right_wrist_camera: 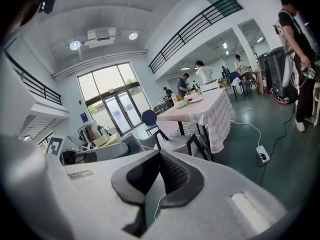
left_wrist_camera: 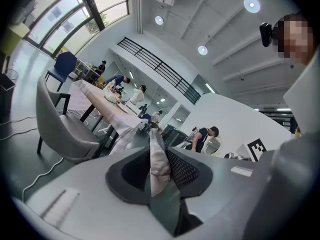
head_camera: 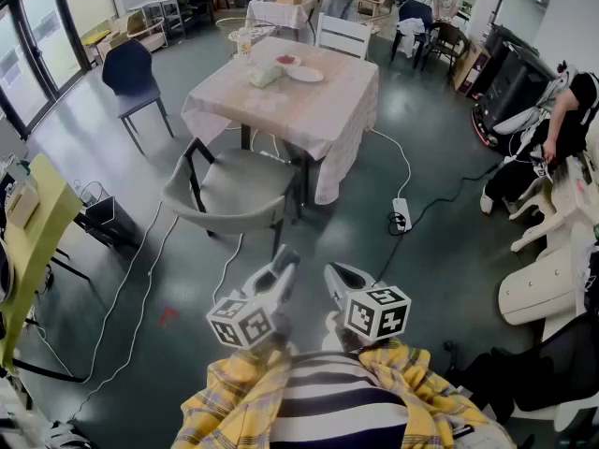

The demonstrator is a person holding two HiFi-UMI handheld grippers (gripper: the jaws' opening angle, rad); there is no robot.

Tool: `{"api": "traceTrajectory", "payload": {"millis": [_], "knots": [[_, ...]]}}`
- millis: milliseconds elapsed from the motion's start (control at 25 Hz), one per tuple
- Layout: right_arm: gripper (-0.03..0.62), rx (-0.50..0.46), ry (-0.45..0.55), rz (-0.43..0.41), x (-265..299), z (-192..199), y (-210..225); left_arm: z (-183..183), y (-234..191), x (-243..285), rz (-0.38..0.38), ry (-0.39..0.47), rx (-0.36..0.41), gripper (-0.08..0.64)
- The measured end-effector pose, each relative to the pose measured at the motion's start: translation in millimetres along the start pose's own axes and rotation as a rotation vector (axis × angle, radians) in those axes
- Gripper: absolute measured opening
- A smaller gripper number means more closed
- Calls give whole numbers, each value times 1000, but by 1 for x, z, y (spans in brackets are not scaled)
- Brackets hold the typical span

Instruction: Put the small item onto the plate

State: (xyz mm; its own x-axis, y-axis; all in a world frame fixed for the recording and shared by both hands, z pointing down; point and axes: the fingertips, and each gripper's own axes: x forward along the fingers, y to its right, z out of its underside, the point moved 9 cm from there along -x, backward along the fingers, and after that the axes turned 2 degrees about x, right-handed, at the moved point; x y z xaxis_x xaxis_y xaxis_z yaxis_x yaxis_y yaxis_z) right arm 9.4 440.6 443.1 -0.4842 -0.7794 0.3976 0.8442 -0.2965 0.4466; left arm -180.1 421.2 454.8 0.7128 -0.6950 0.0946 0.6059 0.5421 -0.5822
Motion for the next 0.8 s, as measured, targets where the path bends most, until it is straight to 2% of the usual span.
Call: {"api": "traceTrajectory", "payload": {"millis": [400, 600, 800], "knots": [[1, 5, -18, 2, 3, 6, -8, 0, -3, -7, -3, -6, -7, 87], [2, 47, 7, 1, 5, 5, -9, -2, -5, -9, 1, -7, -8, 87], [2, 61, -10, 5, 9, 11, -12, 1, -7, -13, 4, -18, -12, 87]]}}
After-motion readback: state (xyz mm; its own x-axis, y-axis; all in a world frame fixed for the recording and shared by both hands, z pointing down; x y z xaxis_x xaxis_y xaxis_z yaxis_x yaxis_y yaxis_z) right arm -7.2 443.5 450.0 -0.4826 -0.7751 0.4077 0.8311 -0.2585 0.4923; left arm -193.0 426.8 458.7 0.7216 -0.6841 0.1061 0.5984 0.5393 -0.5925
